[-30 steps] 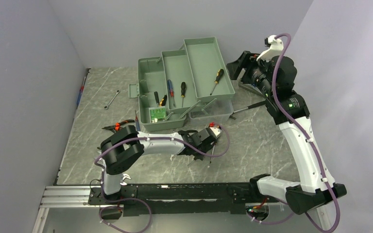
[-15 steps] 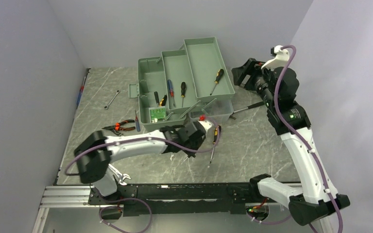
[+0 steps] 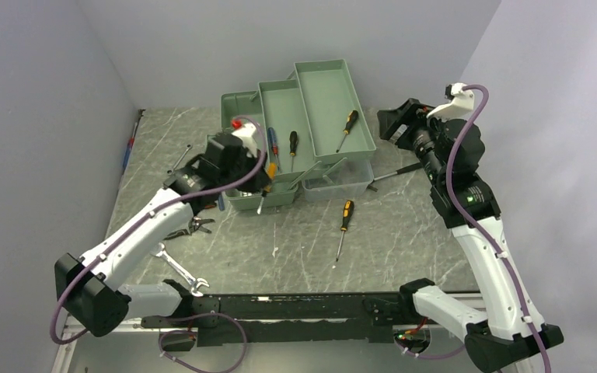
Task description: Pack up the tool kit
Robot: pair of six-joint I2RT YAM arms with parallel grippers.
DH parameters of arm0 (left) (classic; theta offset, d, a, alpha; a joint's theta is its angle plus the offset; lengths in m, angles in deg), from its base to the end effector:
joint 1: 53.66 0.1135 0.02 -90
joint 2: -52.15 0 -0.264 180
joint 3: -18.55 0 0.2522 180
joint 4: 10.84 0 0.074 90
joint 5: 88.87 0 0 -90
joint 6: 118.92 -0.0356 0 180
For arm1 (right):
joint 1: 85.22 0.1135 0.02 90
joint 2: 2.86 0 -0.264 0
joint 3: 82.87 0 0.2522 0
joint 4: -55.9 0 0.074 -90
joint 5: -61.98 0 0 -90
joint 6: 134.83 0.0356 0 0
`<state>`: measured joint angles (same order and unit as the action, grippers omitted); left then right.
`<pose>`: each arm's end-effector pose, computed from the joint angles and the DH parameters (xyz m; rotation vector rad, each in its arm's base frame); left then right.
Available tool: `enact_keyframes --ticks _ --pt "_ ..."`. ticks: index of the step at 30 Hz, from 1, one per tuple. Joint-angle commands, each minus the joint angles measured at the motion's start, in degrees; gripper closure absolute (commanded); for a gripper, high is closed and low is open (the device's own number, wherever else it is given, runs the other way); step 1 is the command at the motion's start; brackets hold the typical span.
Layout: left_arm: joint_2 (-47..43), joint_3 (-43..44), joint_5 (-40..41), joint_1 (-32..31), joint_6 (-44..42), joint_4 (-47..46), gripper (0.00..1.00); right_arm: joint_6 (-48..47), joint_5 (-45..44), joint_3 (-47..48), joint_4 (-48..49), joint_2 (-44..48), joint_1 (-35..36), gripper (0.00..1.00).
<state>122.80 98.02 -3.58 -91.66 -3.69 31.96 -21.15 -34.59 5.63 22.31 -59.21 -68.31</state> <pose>0.2130 -0.1701 0.3401 0.2994 2.2325 -0.7068 0.1893 0.0533 0.4647 0.1853 1.6041 0.4585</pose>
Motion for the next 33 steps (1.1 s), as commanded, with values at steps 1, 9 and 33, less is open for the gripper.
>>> enact_keyframes --ticks 1,9,33 --pt "1.14 4.57 -0.16 8.97 0.29 -0.11 1.0 1.85 -0.6 -0.48 2.47 1.7 -0.27 0.25" --pt "11.77 8.8 -5.77 22.71 1.45 -9.2 1.0 3.57 1.88 -3.63 0.35 4.11 -0.25 0.25" --pt "49.93 39.14 -15.3 29.91 4.17 -11.23 0.79 20.25 9.91 -28.4 -19.21 13.08 -0.18 0.23"
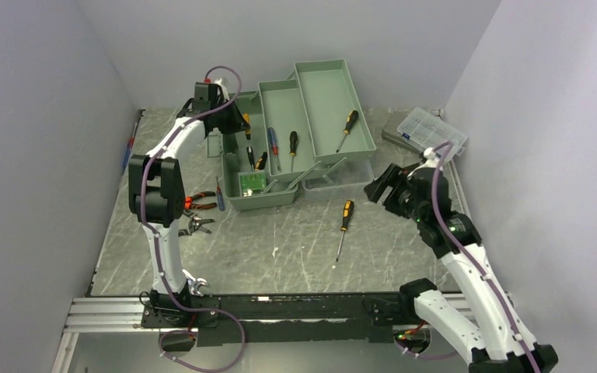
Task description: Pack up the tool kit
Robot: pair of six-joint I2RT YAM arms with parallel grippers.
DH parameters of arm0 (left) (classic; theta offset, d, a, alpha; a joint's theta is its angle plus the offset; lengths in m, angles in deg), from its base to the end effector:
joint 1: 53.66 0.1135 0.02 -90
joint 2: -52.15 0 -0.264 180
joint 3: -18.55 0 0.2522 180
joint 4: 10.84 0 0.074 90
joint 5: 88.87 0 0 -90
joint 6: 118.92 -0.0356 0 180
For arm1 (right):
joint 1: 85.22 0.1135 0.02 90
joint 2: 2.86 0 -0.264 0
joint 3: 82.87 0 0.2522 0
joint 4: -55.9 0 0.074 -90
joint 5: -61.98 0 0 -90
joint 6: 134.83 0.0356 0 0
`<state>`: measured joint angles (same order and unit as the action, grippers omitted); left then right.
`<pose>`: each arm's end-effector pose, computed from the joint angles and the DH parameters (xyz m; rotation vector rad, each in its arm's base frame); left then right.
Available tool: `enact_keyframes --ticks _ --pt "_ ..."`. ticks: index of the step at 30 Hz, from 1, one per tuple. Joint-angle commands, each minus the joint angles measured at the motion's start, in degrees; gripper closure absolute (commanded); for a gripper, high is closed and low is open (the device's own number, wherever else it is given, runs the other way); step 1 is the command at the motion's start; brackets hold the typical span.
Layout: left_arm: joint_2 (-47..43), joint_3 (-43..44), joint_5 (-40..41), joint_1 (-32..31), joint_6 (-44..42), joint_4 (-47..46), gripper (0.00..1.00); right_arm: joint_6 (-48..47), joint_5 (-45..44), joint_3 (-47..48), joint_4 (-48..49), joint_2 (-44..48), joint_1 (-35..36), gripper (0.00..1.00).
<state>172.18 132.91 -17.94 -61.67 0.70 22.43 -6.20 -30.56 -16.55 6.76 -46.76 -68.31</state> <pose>0.4804 -0.0794 0.2495 -0.2500 2.2943 -0.7201 0.1543 0.0453 0.3435 0.4204 2.0405 0.5572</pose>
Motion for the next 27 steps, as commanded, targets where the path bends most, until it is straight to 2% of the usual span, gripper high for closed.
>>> enact_keyframes --ticks 1,4,6,10,15,19,22,27 --pt "1.09 4.78 -1.04 -0.08 -0.19 -1.16 0.74 6.1 7.23 -8.33 -2.62 1.3 -0.13 0.23" --pt "2.2 5.87 -1.06 -0.08 0.07 0.26 0.61 7.95 10.07 -13.15 0.44 2.84 -0.14 0.24" --pt "1.77 5.49 -1.21 -0.08 0.15 -0.06 0.48 8.26 10.6 -14.45 1.66 2.96 -0.13 0.24" --pt "-0.87 4.46 -0.52 -0.08 -0.4 -0.2 0.33 7.46 10.52 -15.13 3.05 1.28 -0.21 0.24" --pt "-6.47 5.33 2.32 -0.08 -3.14 3.62 0.24 6.9 11.68 -16.75 5.72 -1.32 -0.12 0.25" --pt "-14.39 2.69 6.92 0.01 -5.47 7.4 0.16 6.9 12.21 -17.97 8.07 -2.2 -0.06 0.26" --pt "-22.88 -2.17 14.1 0.14 -6.54 10.95 0.02 6.49 12.39 -17.9 9.12 -2.87 -0.11 0.26" --pt "-35.02 -11.79 25.37 2.47 -2.66 16.49 0.01 5.66 12.69 -17.6 10.36 -3.62 -0.06 0.26"
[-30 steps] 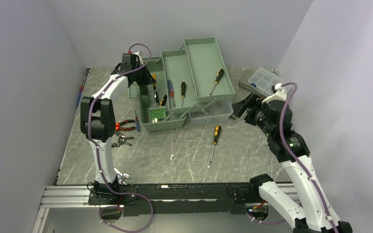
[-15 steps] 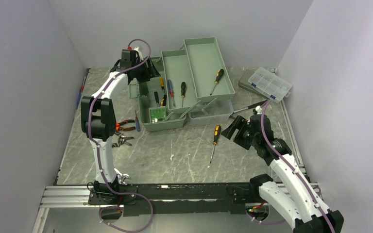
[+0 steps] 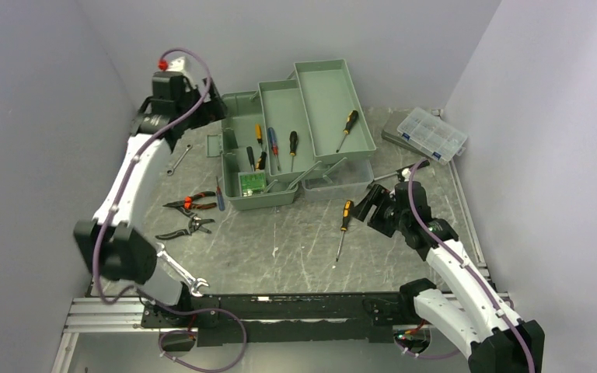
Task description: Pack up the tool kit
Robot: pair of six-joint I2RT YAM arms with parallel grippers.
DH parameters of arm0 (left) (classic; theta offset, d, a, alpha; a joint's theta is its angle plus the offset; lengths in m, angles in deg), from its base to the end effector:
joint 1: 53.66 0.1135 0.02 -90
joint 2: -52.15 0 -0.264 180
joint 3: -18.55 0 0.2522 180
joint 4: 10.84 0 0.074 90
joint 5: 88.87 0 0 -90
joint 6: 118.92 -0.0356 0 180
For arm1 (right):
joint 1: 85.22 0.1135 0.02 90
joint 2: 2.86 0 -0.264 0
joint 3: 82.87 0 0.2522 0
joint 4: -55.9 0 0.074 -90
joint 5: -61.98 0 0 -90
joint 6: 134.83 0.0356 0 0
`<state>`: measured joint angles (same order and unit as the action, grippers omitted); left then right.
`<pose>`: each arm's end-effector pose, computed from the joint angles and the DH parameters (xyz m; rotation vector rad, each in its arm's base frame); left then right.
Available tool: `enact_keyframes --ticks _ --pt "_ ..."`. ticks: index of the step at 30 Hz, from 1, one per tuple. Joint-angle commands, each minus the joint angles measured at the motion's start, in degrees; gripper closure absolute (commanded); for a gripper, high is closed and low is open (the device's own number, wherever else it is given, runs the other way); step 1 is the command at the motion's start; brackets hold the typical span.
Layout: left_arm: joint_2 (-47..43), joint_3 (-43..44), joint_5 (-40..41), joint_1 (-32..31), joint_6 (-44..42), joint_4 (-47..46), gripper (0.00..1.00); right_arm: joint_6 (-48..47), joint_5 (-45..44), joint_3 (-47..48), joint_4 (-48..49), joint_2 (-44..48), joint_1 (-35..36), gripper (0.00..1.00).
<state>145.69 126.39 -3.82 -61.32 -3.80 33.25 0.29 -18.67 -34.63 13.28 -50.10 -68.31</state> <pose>0.3719 -0.0531 0.3849 -0.2690 2.1013 -0.4343 0.1653 0.0563 0.2393 0.4992 2.3485 0.7235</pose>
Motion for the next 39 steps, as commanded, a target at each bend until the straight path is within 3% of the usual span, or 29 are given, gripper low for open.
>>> enact_keyframes --ticks 1,5,11,18,21,28,34,39 --pt "-10.42 -7.77 11.69 3.29 3.16 6.64 0.01 -1.01 0.91 0.45 4.04 -0.45 -0.04 0.26" --pt "-17.84 -15.65 10.66 9.17 9.62 9.73 0.02 -1.84 1.04 0.54 4.42 -0.7 -0.11 0.26" --pt "-25.49 -24.91 16.65 11.77 16.01 16.42 0.17 -2.57 1.48 0.07 5.42 -0.42 -0.05 0.26" --pt "-27.62 -38.76 10.44 11.91 25.51 9.2 0.29 -3.38 2.75 -0.09 6.21 -1.27 -0.02 0.26" --pt "-25.98 -42.9 8.11 11.96 32.38 5.31 0.36 -4.11 2.72 0.59 5.34 -1.38 -0.05 0.26" --pt "-19.54 -46.04 13.0 10.07 44.67 3.03 0.3 -5.22 1.82 1.71 3.24 -0.01 -0.03 0.26" --pt "-10.66 -42.18 13.28 6.51 49.39 2.62 0.31 -5.7 1.39 2.27 1.93 0.31 -0.1 0.26" --pt "-3.45 -36.97 15.0 5.73 52.7 9.42 0.4 -5.85 0.34 2.8 0.71 0.6 -0.04 0.26"
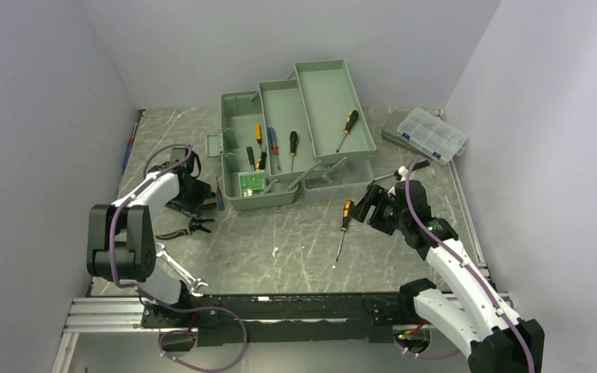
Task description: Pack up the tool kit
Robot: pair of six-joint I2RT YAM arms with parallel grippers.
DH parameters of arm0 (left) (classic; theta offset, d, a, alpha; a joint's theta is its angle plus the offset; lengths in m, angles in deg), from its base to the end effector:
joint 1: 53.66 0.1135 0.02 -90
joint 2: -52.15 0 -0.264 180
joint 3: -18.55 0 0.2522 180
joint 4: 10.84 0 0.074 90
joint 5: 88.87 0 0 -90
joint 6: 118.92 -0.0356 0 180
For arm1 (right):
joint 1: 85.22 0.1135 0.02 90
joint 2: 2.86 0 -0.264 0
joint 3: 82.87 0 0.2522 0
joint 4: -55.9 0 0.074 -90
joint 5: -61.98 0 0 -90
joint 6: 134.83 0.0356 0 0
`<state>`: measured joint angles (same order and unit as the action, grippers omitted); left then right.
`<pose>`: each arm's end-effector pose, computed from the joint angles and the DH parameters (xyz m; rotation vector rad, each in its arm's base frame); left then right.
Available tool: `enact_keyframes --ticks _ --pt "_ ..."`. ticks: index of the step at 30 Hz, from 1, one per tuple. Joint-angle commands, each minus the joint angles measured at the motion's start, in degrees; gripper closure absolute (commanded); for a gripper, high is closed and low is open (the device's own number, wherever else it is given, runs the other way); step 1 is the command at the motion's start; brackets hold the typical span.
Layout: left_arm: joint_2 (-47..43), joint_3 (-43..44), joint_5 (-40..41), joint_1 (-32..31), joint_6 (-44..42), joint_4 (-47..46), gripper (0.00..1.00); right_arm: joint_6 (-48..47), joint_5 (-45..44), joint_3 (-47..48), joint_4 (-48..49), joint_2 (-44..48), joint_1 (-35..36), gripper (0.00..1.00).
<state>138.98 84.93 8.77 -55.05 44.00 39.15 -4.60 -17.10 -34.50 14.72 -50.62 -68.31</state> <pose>0.2783 -0.0020 0.1860 -1.6546 2.2423 -0.1418 0.1678 0.0581 0.2408 0.3772 2.3440 0.7212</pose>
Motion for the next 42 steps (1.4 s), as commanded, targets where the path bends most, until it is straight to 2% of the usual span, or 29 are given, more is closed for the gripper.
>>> enact_keyframes --ticks 1,10,17,21,23,24,26,34,36,42 --pt "3.8 4.47 2.58 -0.52 5.06 3.16 0.41 -0.88 -1.29 2.67 -0.87 1.29 -0.09 0.26" --pt "8.32 5.81 3.45 -0.54 6.91 3.46 0.47 -0.72 -1.49 2.53 -1.4 1.64 -0.03 0.25" --pt "11.97 6.83 2.98 -0.33 8.26 3.69 0.77 -0.84 -1.44 2.83 -1.84 2.15 -0.1 0.25" --pt "14.54 8.76 2.82 -0.29 7.44 5.83 0.87 -0.9 -1.55 3.11 -2.57 2.4 -0.09 0.25" --pt "14.79 8.87 2.76 0.03 7.01 6.61 0.9 -0.94 -1.81 3.2 -2.89 2.8 -0.06 0.25" --pt "14.22 8.7 3.13 0.25 6.95 7.03 0.91 -0.9 -1.97 3.2 -3.02 2.99 -0.06 0.25" --pt "11.51 8.53 5.65 0.33 6.94 8.32 1.0 -1.01 -2.2 3.27 -3.31 3.32 -0.1 0.25" --pt "-5.03 11.5 21.56 0.44 9.18 18.26 1.0 -0.48 -1.52 2.7 -2.46 2.91 -0.04 0.25" --pt "-7.5 13.15 23.49 0.42 5.43 17.9 1.0 -0.46 -1.38 2.83 -2.15 2.58 -0.08 0.25" --pt "-12.49 18.1 21.81 0.38 -15.87 12.18 1.0 -0.76 -1.85 3.52 -2.11 2.39 -0.08 0.25"
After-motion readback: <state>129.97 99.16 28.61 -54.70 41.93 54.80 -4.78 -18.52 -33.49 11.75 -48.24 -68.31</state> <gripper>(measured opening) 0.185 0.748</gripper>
